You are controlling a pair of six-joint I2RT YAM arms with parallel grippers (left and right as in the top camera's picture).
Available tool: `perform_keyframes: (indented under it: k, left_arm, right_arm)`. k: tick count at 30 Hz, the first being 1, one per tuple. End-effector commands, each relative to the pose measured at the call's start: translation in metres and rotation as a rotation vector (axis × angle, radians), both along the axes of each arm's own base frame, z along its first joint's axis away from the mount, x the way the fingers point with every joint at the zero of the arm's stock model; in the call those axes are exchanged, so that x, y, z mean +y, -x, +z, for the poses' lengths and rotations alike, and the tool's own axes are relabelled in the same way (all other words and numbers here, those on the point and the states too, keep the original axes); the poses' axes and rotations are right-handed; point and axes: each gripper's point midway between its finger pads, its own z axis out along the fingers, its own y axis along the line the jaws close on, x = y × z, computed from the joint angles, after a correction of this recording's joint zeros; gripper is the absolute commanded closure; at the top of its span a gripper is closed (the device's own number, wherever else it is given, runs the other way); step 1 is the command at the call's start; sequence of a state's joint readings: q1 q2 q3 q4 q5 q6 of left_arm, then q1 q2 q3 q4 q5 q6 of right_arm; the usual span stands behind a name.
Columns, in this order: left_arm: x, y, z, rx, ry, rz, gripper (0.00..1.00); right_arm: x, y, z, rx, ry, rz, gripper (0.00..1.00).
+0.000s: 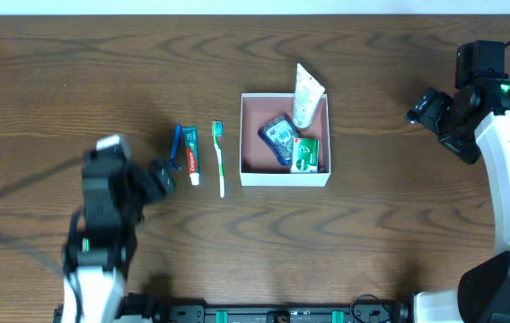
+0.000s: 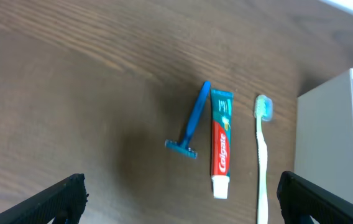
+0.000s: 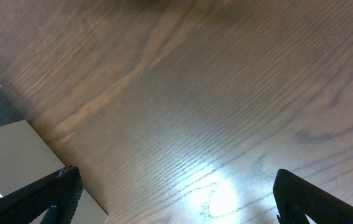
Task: Pack container
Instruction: 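Raise the right gripper aside and reach the left gripper to the razor, then grasp the blue razor with the left gripper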
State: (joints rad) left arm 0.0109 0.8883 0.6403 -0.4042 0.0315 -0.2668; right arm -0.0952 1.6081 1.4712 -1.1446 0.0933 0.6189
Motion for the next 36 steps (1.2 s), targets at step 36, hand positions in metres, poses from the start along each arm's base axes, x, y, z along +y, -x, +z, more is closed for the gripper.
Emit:
perform_keyframes:
  k: [36]
  left_arm:
    - [-0.023, -0.093, -0.142, 0.569, -0.146, -0.486, 0.33]
  right_arm:
    - [-0.002, -0.002, 0.004, -0.013, 0.000, -0.019, 0.01]
